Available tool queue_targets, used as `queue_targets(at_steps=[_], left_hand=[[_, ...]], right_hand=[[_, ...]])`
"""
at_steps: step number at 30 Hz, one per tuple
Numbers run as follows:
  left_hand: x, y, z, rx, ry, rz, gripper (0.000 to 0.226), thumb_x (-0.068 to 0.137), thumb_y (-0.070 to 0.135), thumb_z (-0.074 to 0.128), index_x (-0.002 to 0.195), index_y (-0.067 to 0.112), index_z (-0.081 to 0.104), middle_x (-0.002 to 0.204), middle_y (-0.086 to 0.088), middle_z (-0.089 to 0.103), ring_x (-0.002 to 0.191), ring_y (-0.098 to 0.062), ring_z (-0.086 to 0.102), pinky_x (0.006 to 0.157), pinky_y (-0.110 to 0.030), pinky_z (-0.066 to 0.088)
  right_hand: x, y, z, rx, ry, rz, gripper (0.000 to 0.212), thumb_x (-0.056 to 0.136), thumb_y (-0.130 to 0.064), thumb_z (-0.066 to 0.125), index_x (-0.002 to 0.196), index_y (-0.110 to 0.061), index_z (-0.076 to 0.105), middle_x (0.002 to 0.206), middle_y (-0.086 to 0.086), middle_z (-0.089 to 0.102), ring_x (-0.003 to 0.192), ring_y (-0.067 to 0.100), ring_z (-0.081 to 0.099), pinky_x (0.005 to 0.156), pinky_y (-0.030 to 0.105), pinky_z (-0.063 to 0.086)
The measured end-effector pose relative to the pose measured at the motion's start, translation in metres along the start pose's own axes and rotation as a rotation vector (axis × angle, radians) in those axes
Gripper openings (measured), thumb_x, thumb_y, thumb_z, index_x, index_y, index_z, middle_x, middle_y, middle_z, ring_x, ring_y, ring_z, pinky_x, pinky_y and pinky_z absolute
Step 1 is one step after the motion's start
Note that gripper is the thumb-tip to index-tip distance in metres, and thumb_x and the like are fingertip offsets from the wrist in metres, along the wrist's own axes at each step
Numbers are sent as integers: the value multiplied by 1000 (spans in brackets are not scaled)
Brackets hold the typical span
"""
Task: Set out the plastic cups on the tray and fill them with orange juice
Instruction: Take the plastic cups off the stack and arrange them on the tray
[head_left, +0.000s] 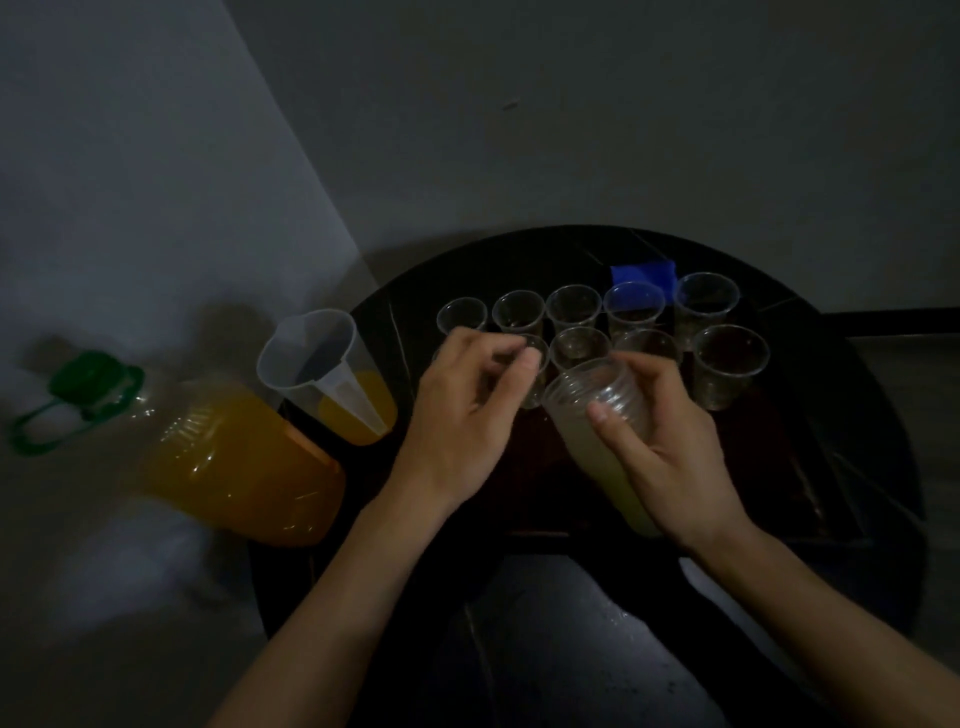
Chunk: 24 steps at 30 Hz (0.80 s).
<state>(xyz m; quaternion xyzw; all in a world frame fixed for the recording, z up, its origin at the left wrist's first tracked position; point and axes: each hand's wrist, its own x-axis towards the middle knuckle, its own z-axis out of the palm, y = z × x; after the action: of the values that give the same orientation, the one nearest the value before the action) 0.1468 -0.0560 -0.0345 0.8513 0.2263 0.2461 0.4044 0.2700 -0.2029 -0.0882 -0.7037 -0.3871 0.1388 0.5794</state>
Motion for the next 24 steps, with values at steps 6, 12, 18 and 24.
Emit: queue_targets(at_steps=[6,12,18,24], left_hand=[[19,19,12,107,-327,-160,35,88,62,64,104,32,71,103,13,65,93,1,62,80,-25,51],[26,27,18,207,-298,-227,30,87,57,67,98,30,71,96,10,68,88,-1,65,78,-27,55],[27,40,24,254,-228,-169,17,90,46,68,97,31,67,87,11,66,79,4,63,71,-23,54],[31,47,25,289,-222,-138,22,89,47,67,102,30,66,92,12,66,82,1,63,76,-26,54]], right_hand=[[-3,1,-5,-97,-59,-24,61,88,-66,52,135,-30,41,122,-17,58,106,-5,59,83,20,52],[-1,2,-9,-170,-78,-83,61,91,-59,53,140,-24,42,129,-14,56,113,0,57,91,32,53],[-1,1,-11,-195,-25,-62,58,91,-44,62,141,-27,40,130,-14,53,111,-3,54,89,21,49],[1,-4,-13,-206,11,-51,62,89,-45,65,142,-28,39,130,-16,52,109,-6,53,84,16,47]])
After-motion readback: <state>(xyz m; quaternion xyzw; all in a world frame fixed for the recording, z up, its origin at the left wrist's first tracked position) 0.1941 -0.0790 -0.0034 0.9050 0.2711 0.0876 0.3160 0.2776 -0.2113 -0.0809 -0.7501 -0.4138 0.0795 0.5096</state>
